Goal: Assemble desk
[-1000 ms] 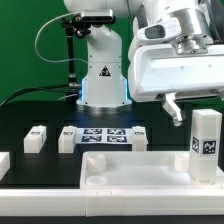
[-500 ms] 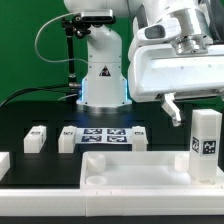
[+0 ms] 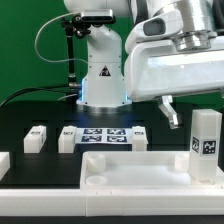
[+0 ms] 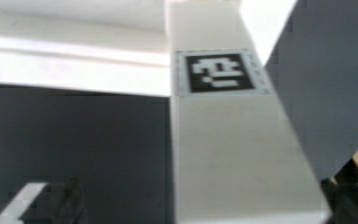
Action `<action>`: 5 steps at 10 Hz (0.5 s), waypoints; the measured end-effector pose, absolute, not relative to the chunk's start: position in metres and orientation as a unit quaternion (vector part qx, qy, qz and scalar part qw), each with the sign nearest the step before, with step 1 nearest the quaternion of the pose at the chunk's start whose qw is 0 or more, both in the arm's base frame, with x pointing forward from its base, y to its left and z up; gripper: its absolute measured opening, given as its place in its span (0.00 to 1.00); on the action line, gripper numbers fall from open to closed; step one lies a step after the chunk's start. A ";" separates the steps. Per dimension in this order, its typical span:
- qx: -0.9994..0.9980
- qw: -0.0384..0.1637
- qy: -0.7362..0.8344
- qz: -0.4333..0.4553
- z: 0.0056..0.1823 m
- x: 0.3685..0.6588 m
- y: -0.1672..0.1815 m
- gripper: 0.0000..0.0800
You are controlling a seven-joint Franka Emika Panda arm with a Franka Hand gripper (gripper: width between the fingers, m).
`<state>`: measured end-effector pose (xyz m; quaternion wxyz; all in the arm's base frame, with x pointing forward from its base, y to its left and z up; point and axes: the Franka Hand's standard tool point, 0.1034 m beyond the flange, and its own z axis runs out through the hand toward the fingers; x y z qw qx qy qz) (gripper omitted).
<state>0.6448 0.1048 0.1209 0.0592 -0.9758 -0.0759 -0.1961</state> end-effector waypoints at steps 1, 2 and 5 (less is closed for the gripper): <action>-0.980 0.064 -0.074 -0.173 0.121 0.648 0.107 0.81; -0.986 0.070 -0.071 -0.132 0.119 0.645 0.112 0.81; -0.993 0.073 -0.071 -0.064 0.114 0.645 0.112 0.81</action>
Offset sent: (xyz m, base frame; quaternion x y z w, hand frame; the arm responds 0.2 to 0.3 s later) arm 0.0081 -0.0157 -0.0097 -0.0340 -0.1911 -0.0237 0.9807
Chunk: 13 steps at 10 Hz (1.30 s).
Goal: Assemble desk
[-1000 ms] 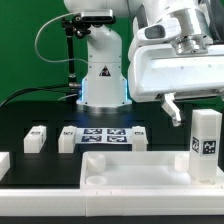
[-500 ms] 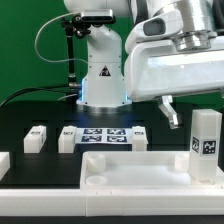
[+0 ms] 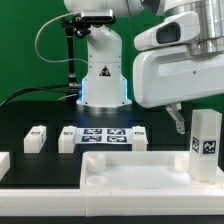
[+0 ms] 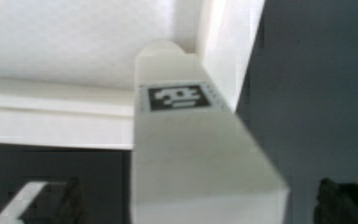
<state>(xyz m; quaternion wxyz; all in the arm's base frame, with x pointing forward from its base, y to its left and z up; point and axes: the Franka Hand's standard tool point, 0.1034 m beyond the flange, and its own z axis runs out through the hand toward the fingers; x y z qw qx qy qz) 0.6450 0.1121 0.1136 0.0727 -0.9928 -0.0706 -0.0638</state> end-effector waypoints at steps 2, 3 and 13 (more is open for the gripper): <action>-0.993 0.074 -0.064 -0.063 0.113 0.644 0.113 0.65; -0.995 0.078 -0.033 -0.061 0.113 0.644 0.114 0.48; -0.845 0.134 0.517 -0.033 0.110 0.642 0.092 0.39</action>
Offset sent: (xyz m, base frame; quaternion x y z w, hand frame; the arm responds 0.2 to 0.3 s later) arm 0.0000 0.0000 0.0000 0.0000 0.0000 0.1938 0.9810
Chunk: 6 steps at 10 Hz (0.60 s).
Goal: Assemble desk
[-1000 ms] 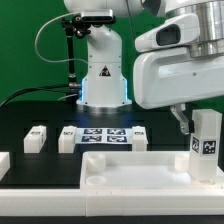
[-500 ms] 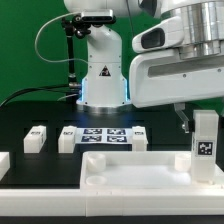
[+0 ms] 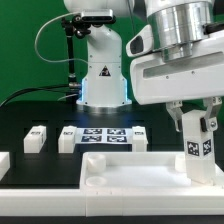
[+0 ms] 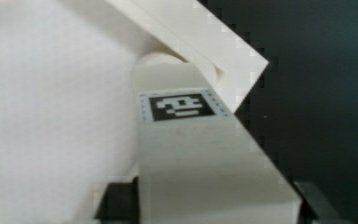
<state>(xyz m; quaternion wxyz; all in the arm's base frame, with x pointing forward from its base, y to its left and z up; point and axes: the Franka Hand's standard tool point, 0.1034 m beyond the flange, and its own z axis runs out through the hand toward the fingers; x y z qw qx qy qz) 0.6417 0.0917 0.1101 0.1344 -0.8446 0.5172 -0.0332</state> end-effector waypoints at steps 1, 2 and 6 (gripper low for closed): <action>-0.835 0.136 0.532 -0.029 0.110 0.641 0.092 0.39; -0.842 0.136 0.521 -0.030 0.110 0.640 0.092 0.39; -0.966 0.094 0.242 -0.002 0.111 0.639 0.114 0.78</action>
Offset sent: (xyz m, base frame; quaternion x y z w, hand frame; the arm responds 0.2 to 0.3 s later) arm 0.0049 0.0215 0.0072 -0.1120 -0.0070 -0.3248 0.9391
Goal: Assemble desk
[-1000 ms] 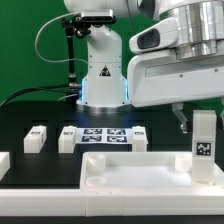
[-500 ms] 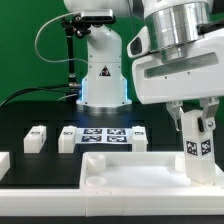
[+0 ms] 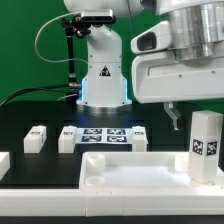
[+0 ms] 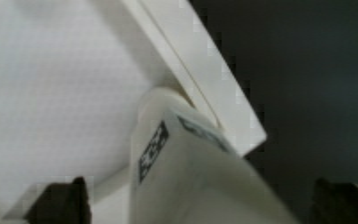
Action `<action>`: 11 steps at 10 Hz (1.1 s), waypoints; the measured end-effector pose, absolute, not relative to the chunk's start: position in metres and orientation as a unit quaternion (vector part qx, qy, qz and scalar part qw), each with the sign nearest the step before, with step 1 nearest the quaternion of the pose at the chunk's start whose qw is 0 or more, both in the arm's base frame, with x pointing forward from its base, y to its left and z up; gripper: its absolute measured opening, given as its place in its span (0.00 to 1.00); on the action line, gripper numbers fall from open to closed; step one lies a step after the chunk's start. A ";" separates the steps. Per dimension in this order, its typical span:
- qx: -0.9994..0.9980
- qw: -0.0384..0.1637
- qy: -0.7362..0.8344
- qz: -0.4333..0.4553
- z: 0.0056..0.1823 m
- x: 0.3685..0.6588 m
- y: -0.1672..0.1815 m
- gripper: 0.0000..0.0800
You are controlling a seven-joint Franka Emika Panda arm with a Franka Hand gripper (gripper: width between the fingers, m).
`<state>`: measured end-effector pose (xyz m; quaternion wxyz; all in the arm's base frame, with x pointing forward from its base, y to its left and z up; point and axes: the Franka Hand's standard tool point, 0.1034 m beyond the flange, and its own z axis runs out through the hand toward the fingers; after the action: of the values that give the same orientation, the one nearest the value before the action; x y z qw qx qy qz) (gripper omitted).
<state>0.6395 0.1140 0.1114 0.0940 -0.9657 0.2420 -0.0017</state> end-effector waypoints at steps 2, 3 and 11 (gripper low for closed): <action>-0.979 0.094 0.183 -0.014 0.111 0.638 0.115 0.80; -0.984 0.094 0.150 -0.017 0.110 0.638 0.114 0.81; -0.997 0.052 -0.060 -0.015 0.116 0.642 0.115 0.46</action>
Offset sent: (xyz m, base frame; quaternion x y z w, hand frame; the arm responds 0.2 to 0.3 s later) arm 0.0000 0.0000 0.0000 0.0000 0.0000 -0.1296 0.9916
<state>0.6424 0.1148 0.1155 0.0524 -0.9967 -0.0601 -0.0155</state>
